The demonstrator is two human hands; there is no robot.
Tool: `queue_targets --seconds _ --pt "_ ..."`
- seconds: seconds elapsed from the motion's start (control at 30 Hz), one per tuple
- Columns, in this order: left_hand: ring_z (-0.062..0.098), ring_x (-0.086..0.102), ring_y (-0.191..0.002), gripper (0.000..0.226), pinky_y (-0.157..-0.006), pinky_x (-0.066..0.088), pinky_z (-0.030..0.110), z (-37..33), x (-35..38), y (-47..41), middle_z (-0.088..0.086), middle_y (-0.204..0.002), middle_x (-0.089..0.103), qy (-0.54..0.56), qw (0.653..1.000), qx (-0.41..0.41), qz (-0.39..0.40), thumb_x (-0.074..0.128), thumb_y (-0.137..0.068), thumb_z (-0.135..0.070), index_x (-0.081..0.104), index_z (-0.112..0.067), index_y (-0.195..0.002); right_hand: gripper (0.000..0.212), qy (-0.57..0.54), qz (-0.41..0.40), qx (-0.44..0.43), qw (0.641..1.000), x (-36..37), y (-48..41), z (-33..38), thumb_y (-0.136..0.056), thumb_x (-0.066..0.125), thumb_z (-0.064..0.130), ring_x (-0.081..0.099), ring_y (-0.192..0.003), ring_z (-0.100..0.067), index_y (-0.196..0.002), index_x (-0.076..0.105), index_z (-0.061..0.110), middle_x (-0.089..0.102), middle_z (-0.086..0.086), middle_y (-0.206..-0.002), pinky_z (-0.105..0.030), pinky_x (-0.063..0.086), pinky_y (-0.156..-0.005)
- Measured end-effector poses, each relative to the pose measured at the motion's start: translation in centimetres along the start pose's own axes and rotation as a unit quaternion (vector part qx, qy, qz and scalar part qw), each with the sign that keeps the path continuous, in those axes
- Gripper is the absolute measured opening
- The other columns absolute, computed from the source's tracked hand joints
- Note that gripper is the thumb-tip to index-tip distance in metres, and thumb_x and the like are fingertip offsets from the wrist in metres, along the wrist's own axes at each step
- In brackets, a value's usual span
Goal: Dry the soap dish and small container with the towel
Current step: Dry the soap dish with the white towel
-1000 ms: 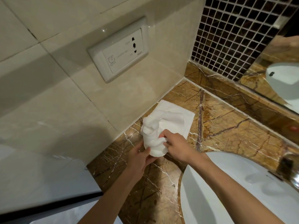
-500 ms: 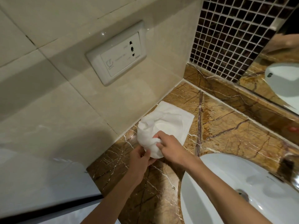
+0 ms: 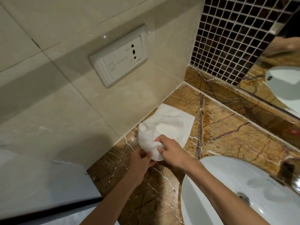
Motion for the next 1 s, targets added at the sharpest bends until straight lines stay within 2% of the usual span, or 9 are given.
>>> queue_targets --seconds 0.13,0.27,0.37,0.5,0.6,0.7,0.77,0.87,1.0 --pt "0.026 0.065 -0.104 0.034 -0.082 0.058 0.044 0.1 0.0 0.1 0.011 -0.113 0.066 -0.016 1.000 0.009 0.007 0.057 -0.088 0.006 0.063 -0.013 -0.115 0.024 0.048 0.035 0.017 0.998 -1.2 0.1 -1.4 -0.093 0.051 0.018 0.054 -0.098 -0.027 -0.117 0.050 0.022 0.063 -0.010 -0.107 -0.034 0.036 -0.073" --pt "0.024 0.065 -0.105 0.037 -0.081 0.058 0.040 0.2 0.5 0.3 0.010 -0.115 0.066 -0.026 1.000 0.012 0.007 0.054 -0.089 0.006 0.060 -0.011 -0.121 0.024 0.047 -0.012 0.009 0.999 -1.7 0.1 -0.9 -0.095 0.047 0.013 0.055 -0.099 -0.030 -0.118 0.049 0.017 0.064 -0.012 -0.107 -0.035 0.037 -0.073" --pt "0.024 0.063 -0.106 0.044 -0.081 0.058 0.040 0.3 0.6 0.4 0.009 -0.119 0.063 0.013 1.000 0.000 0.007 0.053 -0.089 0.009 0.056 -0.015 -0.126 0.028 0.026 -0.043 -0.009 0.999 -0.5 0.6 0.0 -0.097 0.045 0.014 0.055 -0.103 -0.031 -0.124 0.045 0.017 0.062 -0.011 -0.109 -0.034 0.034 -0.075" --pt "0.025 0.064 -0.106 0.049 -0.075 0.060 0.039 -0.3 0.6 -0.1 0.008 -0.123 0.060 0.075 0.997 -0.018 0.024 0.052 -0.088 0.011 0.051 -0.020 -0.126 0.046 0.027 -0.022 -0.012 0.999 0.2 0.6 0.7 -0.097 0.045 0.022 0.058 -0.104 -0.036 -0.140 0.031 0.022 0.063 -0.015 -0.117 -0.034 0.036 -0.076" --pt "0.022 0.066 -0.103 0.051 -0.073 0.059 0.038 -0.9 1.1 -0.5 0.005 -0.123 0.059 0.066 0.997 -0.013 0.045 0.052 -0.088 0.012 0.053 -0.029 -0.119 0.051 -0.020 -0.003 0.003 1.000 -1.0 0.0 0.3 -0.096 0.047 0.021 0.057 -0.108 -0.033 -0.144 0.028 0.022 0.060 -0.016 -0.123 -0.034 0.040 -0.082" --pt "0.018 0.067 -0.100 0.053 -0.070 0.058 0.035 -1.4 1.1 -0.6 -0.002 -0.121 0.062 0.043 0.998 -0.010 0.044 0.050 -0.089 0.010 0.057 -0.038 -0.111 0.048 -0.121 -0.032 0.035 0.992 -1.6 0.4 -0.7 -0.096 0.049 0.018 0.053 -0.112 -0.025 -0.141 0.034 0.026 0.058 -0.015 -0.124 -0.041 0.044 -0.096" --pt "0.022 0.065 -0.105 0.053 -0.068 0.058 0.034 -1.6 0.8 -0.6 -0.004 -0.120 0.061 0.045 0.998 -0.020 0.043 0.049 -0.090 0.008 0.057 -0.041 -0.111 0.043 -0.152 -0.088 0.032 0.984 -1.6 1.1 -1.3 -0.096 0.051 0.018 0.050 -0.112 -0.015 -0.138 0.041 0.025 0.058 -0.009 -0.123 -0.032 0.041 -0.095" --pt "0.030 0.062 -0.109 0.051 -0.069 0.059 0.036 -2.1 0.4 -0.5 0.002 -0.125 0.055 0.022 0.998 -0.028 0.046 0.047 -0.089 0.006 0.051 -0.031 -0.123 0.031 -0.218 -0.204 0.044 0.953 -1.8 1.5 -2.2 -0.094 0.057 0.017 0.054 -0.111 -0.012 -0.124 0.054 0.020 0.060 0.004 -0.120 -0.028 0.042 -0.091" --pt "0.033 0.055 -0.112 0.041 -0.070 0.059 0.036 -3.1 0.4 -0.3 0.004 -0.125 0.049 -0.018 0.998 0.004 0.059 0.045 -0.087 0.004 0.057 -0.021 -0.116 0.027 -0.388 -0.321 0.188 0.843 -2.5 2.0 -4.5 -0.095 0.055 0.020 0.062 -0.104 -0.024 -0.122 0.056 0.014 0.064 -0.009 -0.119 -0.045 0.052 -0.092"
Point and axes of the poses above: each hand's wrist, its own y-axis away from the middle knuckle, its own x-axis out of the palm, z = x × y, the point moved 4 cm from there along -y, towards the middle knuckle
